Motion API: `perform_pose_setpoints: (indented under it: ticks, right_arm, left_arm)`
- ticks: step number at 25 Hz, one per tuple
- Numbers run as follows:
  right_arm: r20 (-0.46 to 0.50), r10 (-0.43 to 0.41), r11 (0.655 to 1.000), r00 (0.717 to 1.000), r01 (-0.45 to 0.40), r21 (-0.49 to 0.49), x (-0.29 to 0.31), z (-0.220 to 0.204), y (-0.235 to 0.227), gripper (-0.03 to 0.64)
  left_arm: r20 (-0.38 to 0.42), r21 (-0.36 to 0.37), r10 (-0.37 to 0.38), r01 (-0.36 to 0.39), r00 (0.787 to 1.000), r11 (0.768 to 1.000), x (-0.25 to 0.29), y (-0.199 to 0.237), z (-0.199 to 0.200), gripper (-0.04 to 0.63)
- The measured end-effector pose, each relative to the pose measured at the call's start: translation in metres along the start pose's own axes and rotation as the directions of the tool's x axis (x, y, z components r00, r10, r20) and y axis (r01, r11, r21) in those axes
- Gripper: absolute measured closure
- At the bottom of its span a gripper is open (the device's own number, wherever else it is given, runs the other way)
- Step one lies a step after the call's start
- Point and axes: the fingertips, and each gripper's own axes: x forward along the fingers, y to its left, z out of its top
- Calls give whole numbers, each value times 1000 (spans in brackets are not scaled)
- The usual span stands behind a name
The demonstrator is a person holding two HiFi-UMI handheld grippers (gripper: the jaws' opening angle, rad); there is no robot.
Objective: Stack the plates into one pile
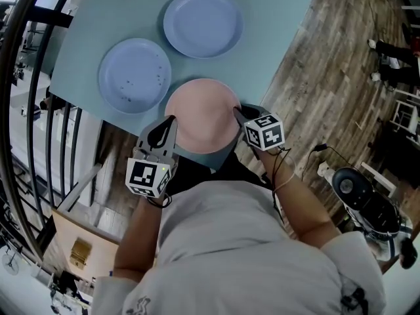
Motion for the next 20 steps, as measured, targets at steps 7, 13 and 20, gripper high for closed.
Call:
perform_pose_setpoints:
  ticks: [7, 13, 20]
  right_arm:
    - [31, -1, 993, 1000, -3, 121, -1, 3, -3, 591]
    - [48, 14, 988, 999, -21, 153, -2, 9, 3, 598]
    - [58, 27, 983, 998, -37, 180, -12, 8, 12, 595]
  left_arm:
    - [4, -3, 2, -2, 1000, 1000, -6, 2, 1, 591]
    - [16, 2, 12, -12, 1000, 1000, -16, 10, 5, 591]
    - [37, 1, 9, -9, 999, 1000, -27, 10, 10, 591]
